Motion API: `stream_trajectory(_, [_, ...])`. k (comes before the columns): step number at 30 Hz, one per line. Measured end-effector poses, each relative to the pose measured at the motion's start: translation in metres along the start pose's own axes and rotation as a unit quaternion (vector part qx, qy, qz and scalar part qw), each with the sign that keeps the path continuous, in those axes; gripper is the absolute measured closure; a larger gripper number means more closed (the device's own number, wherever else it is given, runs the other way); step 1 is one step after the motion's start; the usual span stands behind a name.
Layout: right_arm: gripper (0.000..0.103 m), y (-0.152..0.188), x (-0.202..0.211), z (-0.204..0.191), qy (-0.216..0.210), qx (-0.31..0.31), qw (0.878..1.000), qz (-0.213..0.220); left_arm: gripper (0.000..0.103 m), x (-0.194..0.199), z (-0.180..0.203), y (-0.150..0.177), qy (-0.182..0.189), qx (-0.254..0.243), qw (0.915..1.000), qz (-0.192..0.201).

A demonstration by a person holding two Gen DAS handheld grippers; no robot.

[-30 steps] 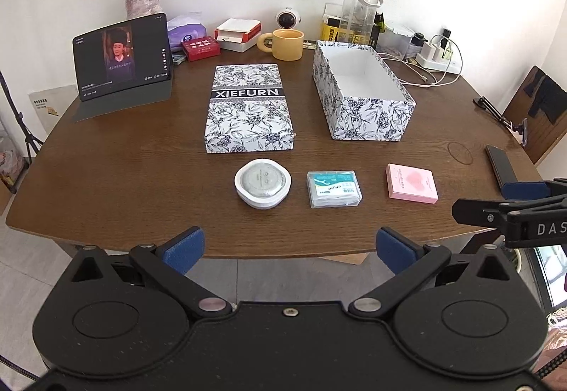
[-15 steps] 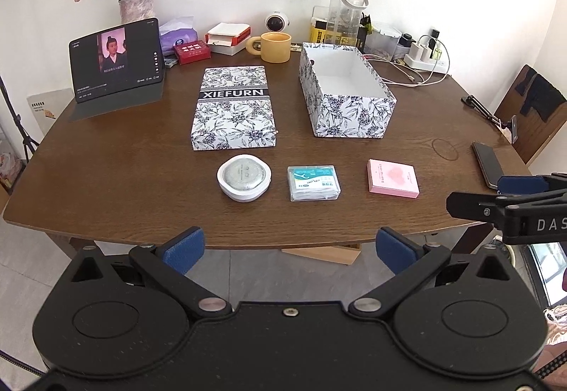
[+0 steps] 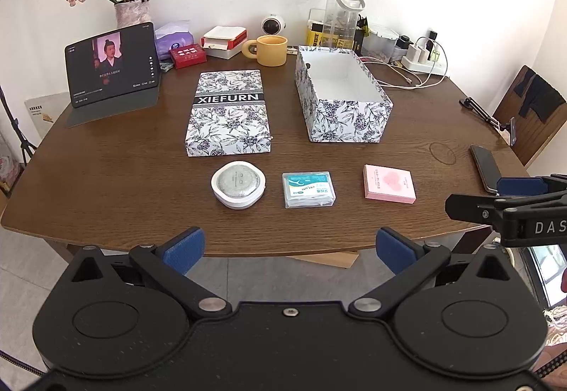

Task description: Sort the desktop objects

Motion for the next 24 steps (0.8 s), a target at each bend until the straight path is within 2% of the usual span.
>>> stream_trajectory(24, [0.001, -0.007, -0.026, 0.006, -0.001, 0.002, 1.000, -0.019, 0.000, -0.032, 0.001, -0.011, 0.010, -0.006, 0.9997, -0.022])
Point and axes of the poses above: each gripper's, at about its wrist camera, not at the fingertips, and x roughly against the way its jaws point, z to its right, y to its underside, the point moved 5 cm from there along -x, roughly the way its jaws point, and after that the axes turned 11 degrees about z, right-handed, at the moved point
